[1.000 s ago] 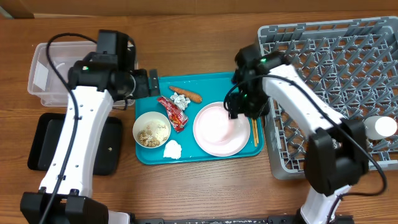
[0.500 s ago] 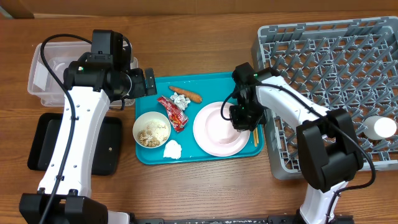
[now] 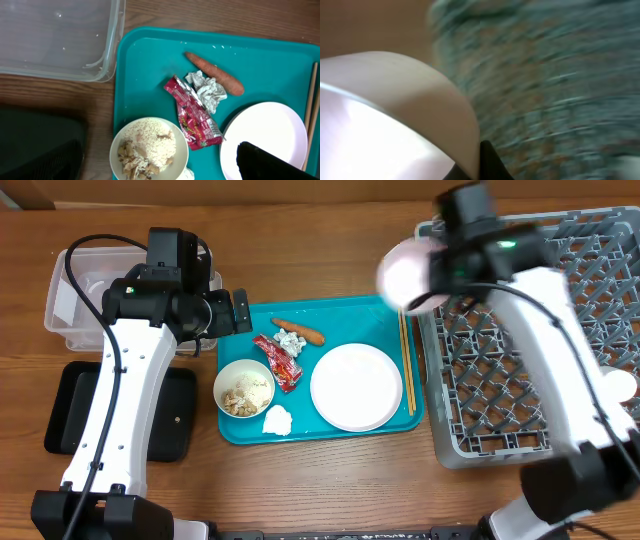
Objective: Sort waste into correct bins and load items into the dishwasher
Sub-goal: 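Lift the plate with the right gripper and place it in the rack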
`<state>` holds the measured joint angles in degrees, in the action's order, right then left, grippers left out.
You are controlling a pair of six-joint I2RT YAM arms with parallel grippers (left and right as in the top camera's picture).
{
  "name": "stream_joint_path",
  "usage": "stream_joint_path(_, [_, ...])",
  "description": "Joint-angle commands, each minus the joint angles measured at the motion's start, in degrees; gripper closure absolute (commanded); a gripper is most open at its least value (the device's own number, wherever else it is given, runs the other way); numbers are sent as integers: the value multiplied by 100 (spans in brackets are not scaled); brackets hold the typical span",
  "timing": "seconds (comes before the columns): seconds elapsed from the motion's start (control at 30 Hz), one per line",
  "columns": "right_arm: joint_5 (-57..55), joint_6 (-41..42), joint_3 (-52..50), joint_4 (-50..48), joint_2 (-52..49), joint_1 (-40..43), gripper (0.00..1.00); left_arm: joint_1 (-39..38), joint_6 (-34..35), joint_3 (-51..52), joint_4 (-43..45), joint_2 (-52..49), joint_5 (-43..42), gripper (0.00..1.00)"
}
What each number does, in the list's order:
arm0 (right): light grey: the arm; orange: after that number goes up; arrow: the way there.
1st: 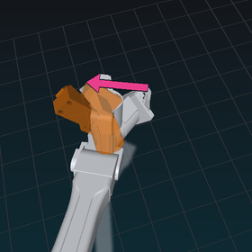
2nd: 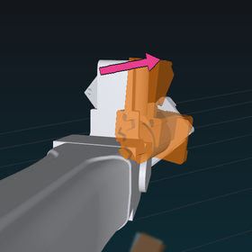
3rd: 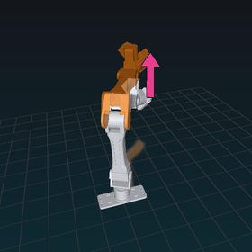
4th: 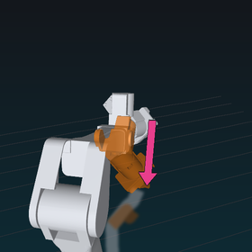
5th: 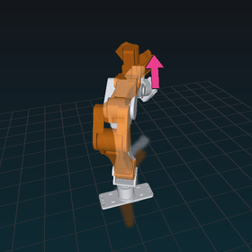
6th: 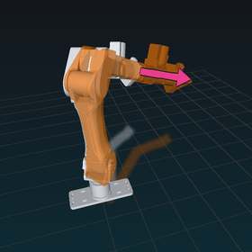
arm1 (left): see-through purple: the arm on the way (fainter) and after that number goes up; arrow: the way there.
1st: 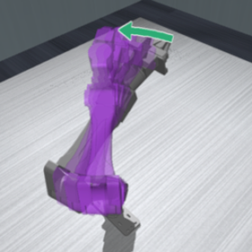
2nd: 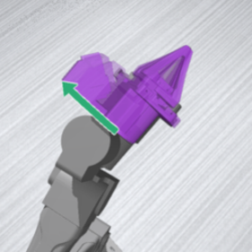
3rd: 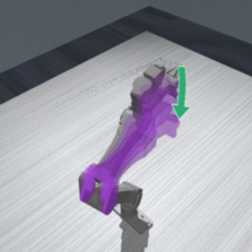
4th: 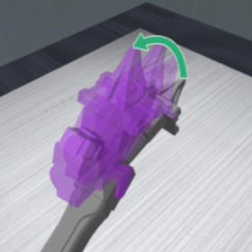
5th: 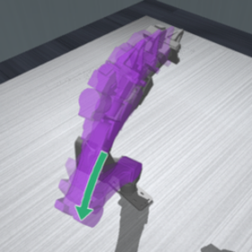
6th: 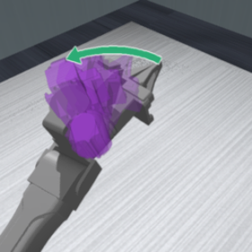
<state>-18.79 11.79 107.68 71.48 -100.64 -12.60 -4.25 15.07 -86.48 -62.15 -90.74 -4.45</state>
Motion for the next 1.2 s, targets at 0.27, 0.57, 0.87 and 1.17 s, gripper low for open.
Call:
stream_joint_path(0.27, [-4240,907,-168,-1572,-623,1794,96,15,186,-20,129,129,-2,0])
stream_joint_path(0.57, [-5139,-31,-166,-2826,-1895,2677,96,15,181,-20,197,129,-2,0])
stream_joint_path(0.87, [-4378,42,-168,-2594,-2339,2605,93,15,186,-20,201,129,-4,0])
stream_joint_path(1.17, [-2702,254,-168,-1502,-2339,2326,75,15,186,-20,197,129,-4,0])
